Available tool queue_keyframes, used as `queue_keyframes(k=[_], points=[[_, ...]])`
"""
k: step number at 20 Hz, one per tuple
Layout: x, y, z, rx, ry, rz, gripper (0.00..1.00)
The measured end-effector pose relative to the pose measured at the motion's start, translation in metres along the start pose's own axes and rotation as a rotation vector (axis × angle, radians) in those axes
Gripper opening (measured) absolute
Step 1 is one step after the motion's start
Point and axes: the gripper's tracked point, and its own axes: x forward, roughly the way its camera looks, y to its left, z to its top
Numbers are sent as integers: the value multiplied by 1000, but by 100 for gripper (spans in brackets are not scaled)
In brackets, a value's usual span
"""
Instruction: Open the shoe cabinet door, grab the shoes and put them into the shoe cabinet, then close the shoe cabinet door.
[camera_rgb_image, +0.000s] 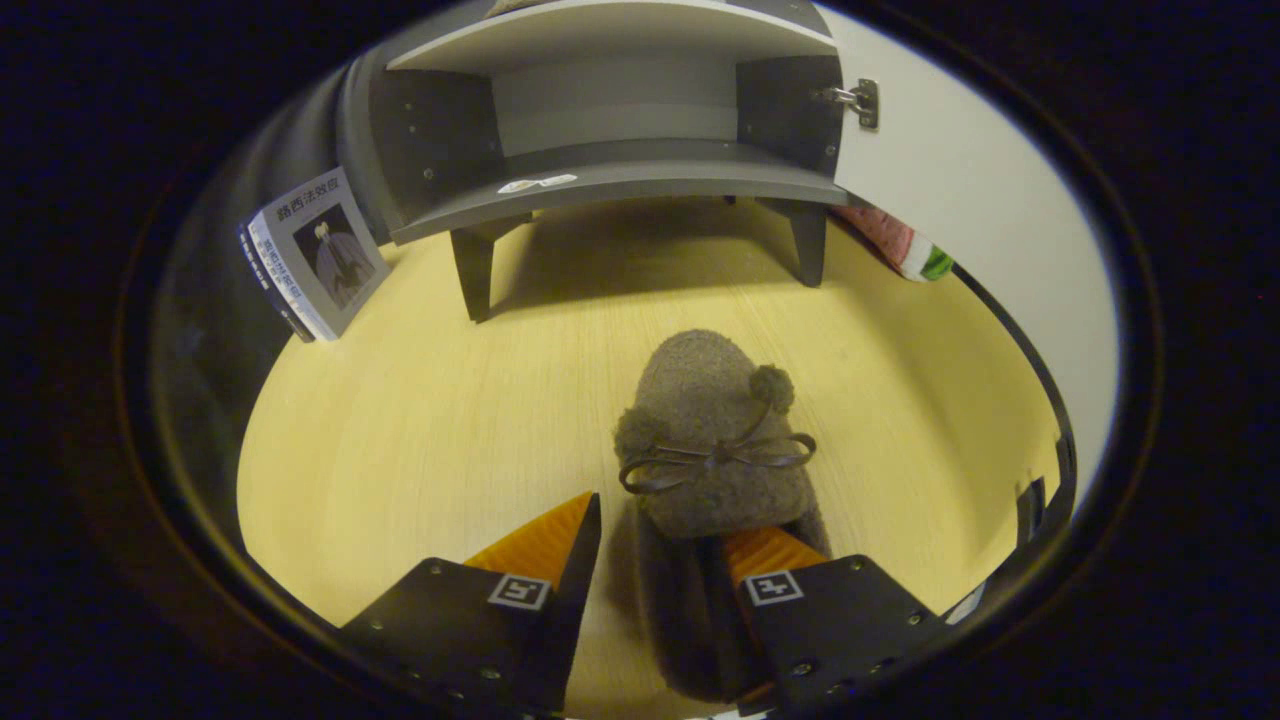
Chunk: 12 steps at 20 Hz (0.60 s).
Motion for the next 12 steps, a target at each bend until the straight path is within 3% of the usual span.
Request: queue_keyframes(k=[2,5,6,12], points=[[-1,0,1,21,-2,6,25],[-2,-1,3,17,-9,5,24],[2,-1,0,19,-9,8,3],[1,0,2,24,-27,22,0]])
